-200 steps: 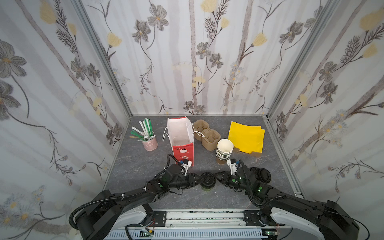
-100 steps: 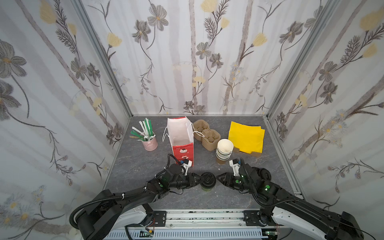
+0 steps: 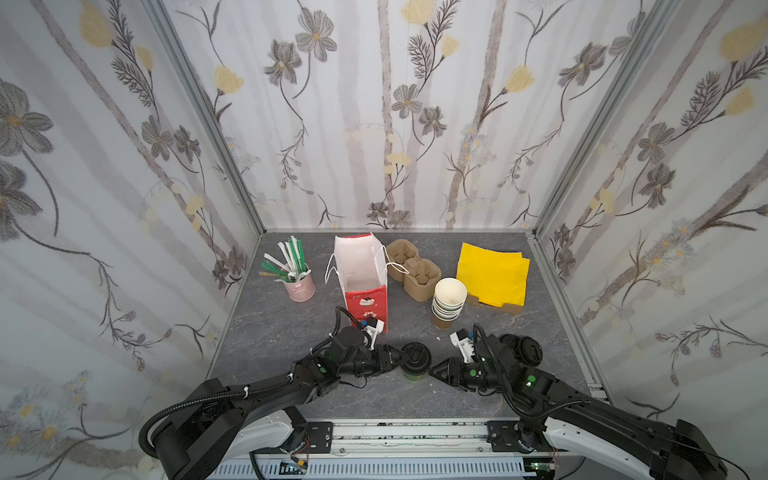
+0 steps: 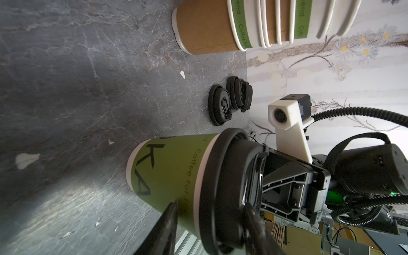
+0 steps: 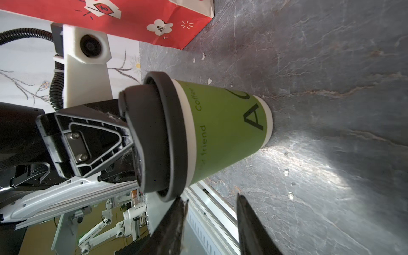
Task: Pack a coffee takeout order
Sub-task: Close the lid on the coffee cup.
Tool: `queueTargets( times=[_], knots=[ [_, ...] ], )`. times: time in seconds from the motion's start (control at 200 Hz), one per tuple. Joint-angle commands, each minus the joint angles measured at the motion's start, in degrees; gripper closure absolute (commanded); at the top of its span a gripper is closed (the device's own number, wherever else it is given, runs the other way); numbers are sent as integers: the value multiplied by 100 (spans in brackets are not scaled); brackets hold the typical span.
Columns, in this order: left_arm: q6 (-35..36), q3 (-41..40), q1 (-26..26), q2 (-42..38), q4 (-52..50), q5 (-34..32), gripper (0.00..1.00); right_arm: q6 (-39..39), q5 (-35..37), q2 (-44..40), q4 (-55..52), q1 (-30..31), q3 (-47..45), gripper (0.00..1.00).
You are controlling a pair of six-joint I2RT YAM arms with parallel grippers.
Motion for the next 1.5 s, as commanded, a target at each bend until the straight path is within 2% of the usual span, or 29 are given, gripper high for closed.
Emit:
queueTargets(
  times=[0.0, 0.235, 0.37, 0.555, 0.839, 1.259, 1.494],
  knots=[
    [51, -9, 3, 31, -686, -201, 54, 42, -190, 46, 610, 7, 7, 59],
    [54, -12, 5, 20, -712, -214, 54, -346, 648, -288, -994, -57, 314, 59],
    [52, -14, 10, 11, -722, -219, 54, -412, 205, -437, -577, -68, 232, 59],
    [76, 22, 3, 38, -722, -219, 54, -451, -258, -183, -63, -50, 321, 59],
    [76, 22, 5, 30, -722, -217, 54, -225, -263, 51, 558, -70, 172, 60],
    [67, 18, 3, 38, -739, -239, 54, -200, 462, 347, -314, -83, -184, 64],
    [67, 29, 8, 65, -739, -234, 55, -438, 746, 561, -1074, -77, 96, 64]
  ],
)
